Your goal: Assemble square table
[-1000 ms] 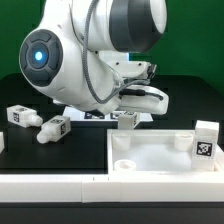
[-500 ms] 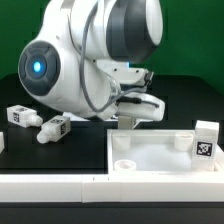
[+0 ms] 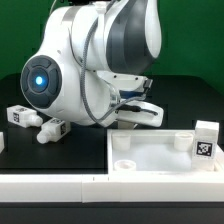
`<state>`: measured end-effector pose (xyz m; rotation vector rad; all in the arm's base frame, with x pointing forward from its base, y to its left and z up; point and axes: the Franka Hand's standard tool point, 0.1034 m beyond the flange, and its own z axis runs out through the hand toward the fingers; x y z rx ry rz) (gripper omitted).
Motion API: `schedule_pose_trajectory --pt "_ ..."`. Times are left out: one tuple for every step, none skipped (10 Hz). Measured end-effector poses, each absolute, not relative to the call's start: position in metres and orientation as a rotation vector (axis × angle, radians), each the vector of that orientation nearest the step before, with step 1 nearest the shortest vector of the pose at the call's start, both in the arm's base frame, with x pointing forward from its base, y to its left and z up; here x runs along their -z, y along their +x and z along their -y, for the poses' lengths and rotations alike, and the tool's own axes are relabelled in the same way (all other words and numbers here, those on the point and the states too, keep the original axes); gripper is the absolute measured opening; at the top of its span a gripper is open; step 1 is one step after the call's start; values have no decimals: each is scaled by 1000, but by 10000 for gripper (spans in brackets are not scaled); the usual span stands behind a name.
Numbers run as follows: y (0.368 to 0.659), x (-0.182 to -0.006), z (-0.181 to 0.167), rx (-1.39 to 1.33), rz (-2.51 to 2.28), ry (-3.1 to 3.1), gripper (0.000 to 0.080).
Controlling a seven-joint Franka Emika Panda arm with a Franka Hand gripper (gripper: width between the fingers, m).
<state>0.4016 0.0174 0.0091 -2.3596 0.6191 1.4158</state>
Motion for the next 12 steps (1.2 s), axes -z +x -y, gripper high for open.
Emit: schedule_pose_trajectory --pt "402 -9 -17 -1416 -619 -2359 365" --pt "402 -9 -17 -1415 -620 -2360 282" --pt "404 -17 -18 -1426 -616 -2359 282" --pt "421 -42 -18 -1405 -582 -2379 282" --pt "449 -73 -17 -1280 -560 -2436 282" --pt "470 -94 -16 -1159 -543 -2502 282" --pt "487 -104 -17 -973 -542 -2594 282" --pt "481 -100 -18 -882 -567 -2636 282" --pt "481 -99 -18 -814 -580 -2666 284" --pt "487 -99 -17 -740 -582 -2698 284" --pt "500 -98 -14 -596 -567 -2773 284" --pt "516 -107 -15 -468 -534 -2800 284"
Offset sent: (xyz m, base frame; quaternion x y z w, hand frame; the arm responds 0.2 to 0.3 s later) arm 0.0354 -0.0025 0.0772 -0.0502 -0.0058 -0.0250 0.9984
